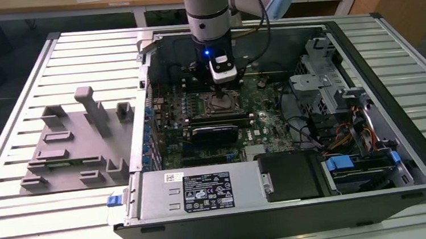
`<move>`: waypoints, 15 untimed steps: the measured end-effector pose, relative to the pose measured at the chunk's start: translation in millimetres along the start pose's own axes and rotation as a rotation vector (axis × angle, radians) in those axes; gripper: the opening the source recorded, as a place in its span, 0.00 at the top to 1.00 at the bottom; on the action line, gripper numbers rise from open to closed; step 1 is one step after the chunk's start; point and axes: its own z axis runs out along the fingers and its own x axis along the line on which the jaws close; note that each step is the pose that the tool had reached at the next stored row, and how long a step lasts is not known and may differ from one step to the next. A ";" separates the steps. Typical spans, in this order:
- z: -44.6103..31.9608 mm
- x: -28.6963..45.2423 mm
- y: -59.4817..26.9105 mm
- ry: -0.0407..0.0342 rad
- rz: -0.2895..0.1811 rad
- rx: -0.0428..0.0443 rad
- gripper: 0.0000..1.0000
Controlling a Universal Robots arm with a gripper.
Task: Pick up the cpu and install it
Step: 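Install the first cpu locking lever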
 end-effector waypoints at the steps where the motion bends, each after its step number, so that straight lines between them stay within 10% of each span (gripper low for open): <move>1: -0.5 -0.1 0.0 0.0000 0.000 0.0001 0.89; 15: -18.1 -3.0 0.9 -0.0002 0.000 0.0003 0.89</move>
